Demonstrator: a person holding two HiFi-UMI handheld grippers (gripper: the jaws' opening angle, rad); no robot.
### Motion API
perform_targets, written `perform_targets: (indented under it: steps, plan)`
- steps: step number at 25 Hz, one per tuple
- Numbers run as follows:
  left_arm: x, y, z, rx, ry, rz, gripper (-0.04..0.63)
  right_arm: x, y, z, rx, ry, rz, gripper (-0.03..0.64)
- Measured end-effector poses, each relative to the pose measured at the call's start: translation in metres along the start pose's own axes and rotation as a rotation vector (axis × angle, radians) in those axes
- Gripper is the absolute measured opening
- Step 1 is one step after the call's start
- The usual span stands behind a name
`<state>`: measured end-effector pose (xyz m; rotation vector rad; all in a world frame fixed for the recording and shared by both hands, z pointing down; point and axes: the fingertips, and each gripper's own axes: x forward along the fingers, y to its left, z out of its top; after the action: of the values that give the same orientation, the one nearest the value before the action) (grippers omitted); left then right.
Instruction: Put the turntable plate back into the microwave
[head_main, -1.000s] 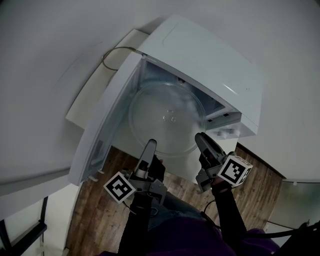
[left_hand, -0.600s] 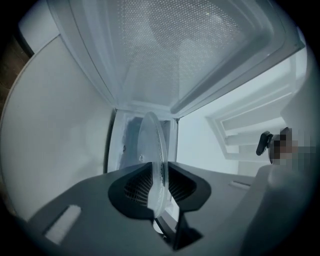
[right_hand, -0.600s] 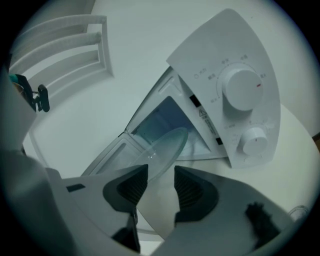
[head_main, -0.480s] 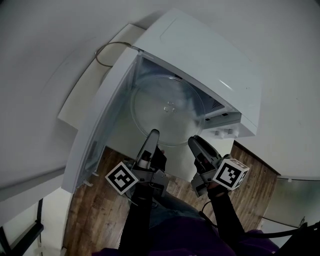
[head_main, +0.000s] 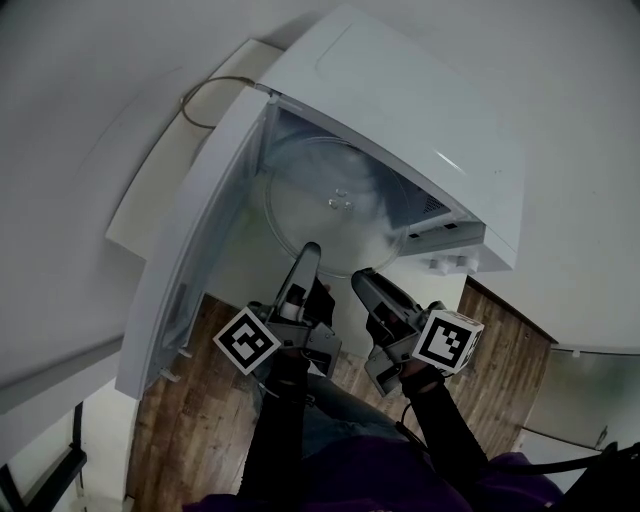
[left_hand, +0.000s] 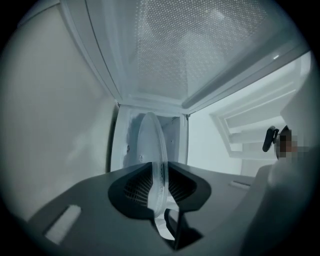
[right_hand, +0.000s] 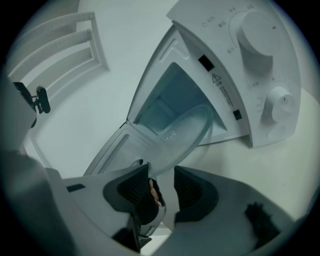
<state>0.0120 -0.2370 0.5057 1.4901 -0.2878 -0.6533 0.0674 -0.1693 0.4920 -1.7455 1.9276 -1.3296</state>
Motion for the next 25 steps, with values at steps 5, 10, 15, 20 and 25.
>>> perform_targets:
  steps: [5,10,15,20,25]
  plan:
    - [0.017,0.006,0.007,0.016,0.015,-0.002,0.086,0.017,-0.008,0.006,0.012,-0.006,-0.031,0.158]
    - [0.017,0.000,0.007,0.017,0.019,-0.021,0.086,0.017,0.000,0.011,0.023,-0.040,-0.012,0.156]
    - [0.020,-0.005,0.007,0.020,0.031,-0.040,0.087,0.016,0.001,0.015,0.002,-0.056,-0.015,0.156]
    - [0.022,-0.004,0.007,0.011,0.041,-0.034,0.089,0.016,0.004,0.017,-0.007,-0.074,-0.011,0.156]
    - [0.022,-0.010,0.007,0.021,0.046,-0.047,0.089,0.013,0.007,0.018,-0.037,-0.086,-0.027,0.156]
